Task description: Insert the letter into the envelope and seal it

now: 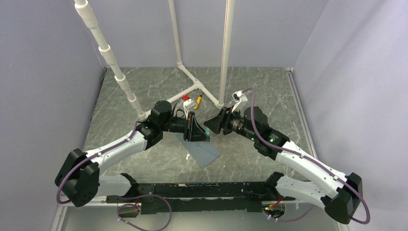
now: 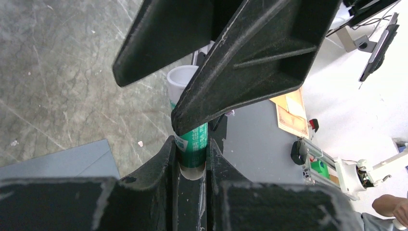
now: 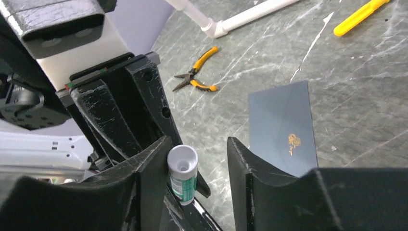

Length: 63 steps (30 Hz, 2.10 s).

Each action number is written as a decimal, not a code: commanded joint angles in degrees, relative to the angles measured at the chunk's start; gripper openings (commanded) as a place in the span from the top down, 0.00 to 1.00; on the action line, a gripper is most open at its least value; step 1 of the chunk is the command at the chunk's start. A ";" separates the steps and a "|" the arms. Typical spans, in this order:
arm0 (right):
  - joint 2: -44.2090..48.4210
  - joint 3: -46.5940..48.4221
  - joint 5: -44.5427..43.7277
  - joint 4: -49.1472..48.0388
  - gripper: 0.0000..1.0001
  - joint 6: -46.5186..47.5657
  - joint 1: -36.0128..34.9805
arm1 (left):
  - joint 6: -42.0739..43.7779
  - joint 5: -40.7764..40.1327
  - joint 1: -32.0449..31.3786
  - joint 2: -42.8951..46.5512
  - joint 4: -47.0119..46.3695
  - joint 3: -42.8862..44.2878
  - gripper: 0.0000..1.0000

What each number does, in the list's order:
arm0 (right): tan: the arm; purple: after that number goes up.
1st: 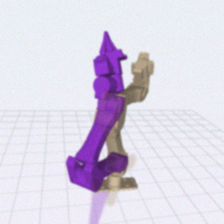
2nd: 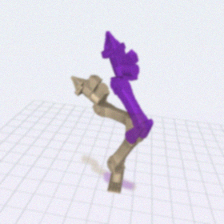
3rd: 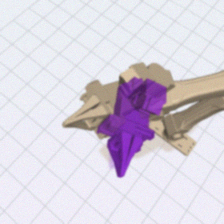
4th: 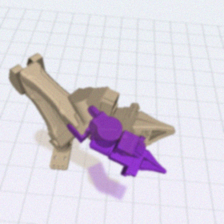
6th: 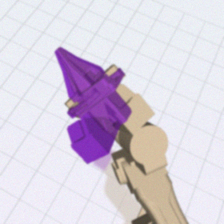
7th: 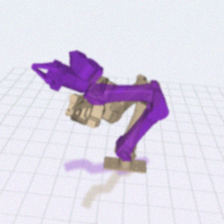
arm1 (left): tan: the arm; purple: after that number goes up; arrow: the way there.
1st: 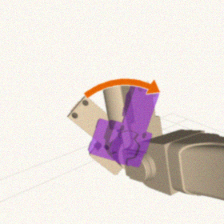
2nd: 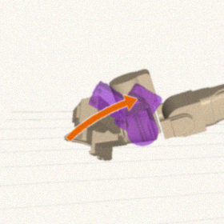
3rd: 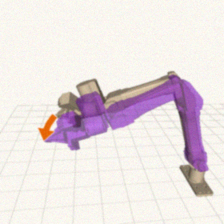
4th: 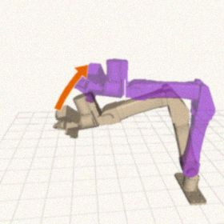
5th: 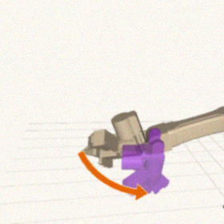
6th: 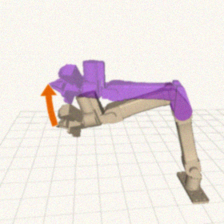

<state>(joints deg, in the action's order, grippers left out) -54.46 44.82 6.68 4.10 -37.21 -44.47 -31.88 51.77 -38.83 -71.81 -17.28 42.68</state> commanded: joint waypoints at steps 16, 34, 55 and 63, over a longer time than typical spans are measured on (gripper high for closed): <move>3.35 -1.22 3.82 -3.13 0.85 -0.29 -0.27 | -11.49 -1.80 0.07 -1.32 -13.13 0.49 0.51; 5.05 -2.39 4.40 -5.27 0.77 -1.55 -0.23 | -10.33 1.73 -0.72 -5.21 -12.46 1.32 0.97; -0.11 3.84 8.86 2.73 0.64 1.02 -0.21 | 3.44 -3.83 -0.66 1.84 1.88 3.53 0.97; 3.45 2.56 17.35 -0.62 1.00 8.40 -0.09 | -0.33 4.48 -0.72 3.81 -2.24 2.06 0.97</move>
<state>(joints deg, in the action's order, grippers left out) -54.24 46.13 15.94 8.93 -34.70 -44.18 -29.98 50.63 -39.33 -70.85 -14.72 43.42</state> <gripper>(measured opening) 0.078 0.212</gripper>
